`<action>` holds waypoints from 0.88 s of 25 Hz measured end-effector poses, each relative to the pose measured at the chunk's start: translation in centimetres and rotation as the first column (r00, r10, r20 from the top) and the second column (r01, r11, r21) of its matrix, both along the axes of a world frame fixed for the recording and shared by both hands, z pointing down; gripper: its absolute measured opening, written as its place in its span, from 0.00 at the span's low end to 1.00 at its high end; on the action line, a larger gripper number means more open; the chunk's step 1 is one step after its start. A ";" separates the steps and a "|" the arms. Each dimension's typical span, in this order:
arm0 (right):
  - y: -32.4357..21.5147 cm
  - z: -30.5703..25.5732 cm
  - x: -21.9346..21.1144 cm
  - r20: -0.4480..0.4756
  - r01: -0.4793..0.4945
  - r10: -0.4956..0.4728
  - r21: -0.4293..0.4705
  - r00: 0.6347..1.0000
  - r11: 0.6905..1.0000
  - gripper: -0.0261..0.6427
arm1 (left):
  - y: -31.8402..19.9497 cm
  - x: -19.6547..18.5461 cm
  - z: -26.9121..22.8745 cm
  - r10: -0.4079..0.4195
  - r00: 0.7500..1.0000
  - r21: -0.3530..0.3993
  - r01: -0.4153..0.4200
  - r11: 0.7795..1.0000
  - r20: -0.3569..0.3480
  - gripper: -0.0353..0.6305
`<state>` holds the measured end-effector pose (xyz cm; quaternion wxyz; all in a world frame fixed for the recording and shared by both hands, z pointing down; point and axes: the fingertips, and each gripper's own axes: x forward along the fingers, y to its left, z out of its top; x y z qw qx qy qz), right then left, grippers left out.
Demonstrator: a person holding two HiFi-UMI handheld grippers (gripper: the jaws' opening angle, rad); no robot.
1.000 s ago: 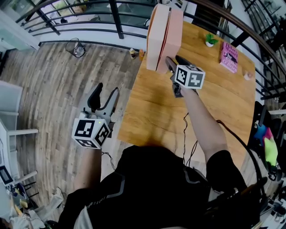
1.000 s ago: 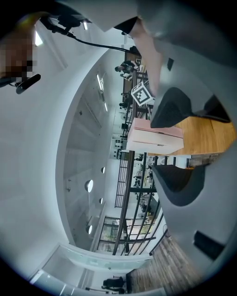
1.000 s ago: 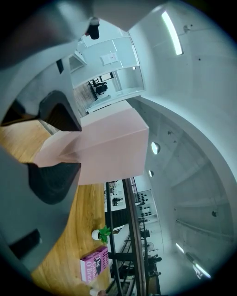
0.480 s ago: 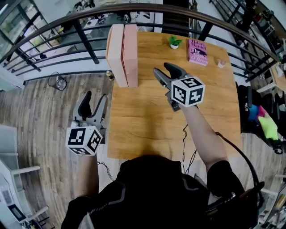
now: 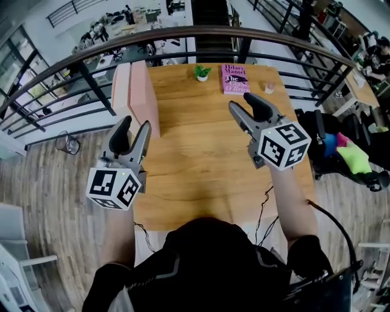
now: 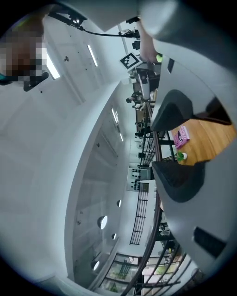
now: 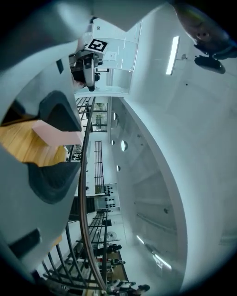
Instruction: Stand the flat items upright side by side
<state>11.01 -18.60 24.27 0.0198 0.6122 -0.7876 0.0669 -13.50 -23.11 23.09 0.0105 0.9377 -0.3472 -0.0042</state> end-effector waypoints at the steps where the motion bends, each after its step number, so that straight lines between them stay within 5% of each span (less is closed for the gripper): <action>1: 1.1 -0.6 1.0 -0.007 -0.013 0.013 0.008 1.000 1.000 0.35 | 0.5 0.9 -1.0 0.004 1.000 0.015 -0.004 1.000 -0.009 0.38; 6: 5.9 -3.2 5.2 -0.043 -0.042 0.044 0.046 0.998 0.998 0.34 | 2.8 5.1 -5.5 0.017 1.000 0.094 -0.014 0.995 -0.023 0.32; 9: 7.4 -4.2 7.7 -0.036 -0.065 0.068 0.062 0.997 0.996 0.33 | 3.7 7.2 -7.2 0.047 0.997 0.088 -0.042 0.995 -0.054 0.17; 12: 8.2 -4.9 9.5 -0.028 -0.068 0.070 0.070 0.997 0.995 0.29 | 4.3 9.0 -8.6 0.070 0.994 0.064 -0.065 0.996 -0.082 0.11; 15: 9.0 -5.0 10.8 -0.028 -0.064 0.066 0.061 0.997 0.996 0.25 | 4.4 10.9 -8.1 0.089 0.996 0.009 -0.089 0.996 -0.017 0.10; 18: 9.0 -5.0 11.1 -0.005 -0.063 0.064 0.065 0.998 0.996 0.18 | 3.3 11.3 -6.8 0.022 0.994 0.033 -0.026 0.999 0.111 0.10; 22: 9.3 -4.6 13.1 -0.004 -0.096 0.097 0.054 0.995 0.994 0.06 | 3.4 12.3 -5.8 -0.033 0.997 0.010 0.033 0.999 0.077 0.10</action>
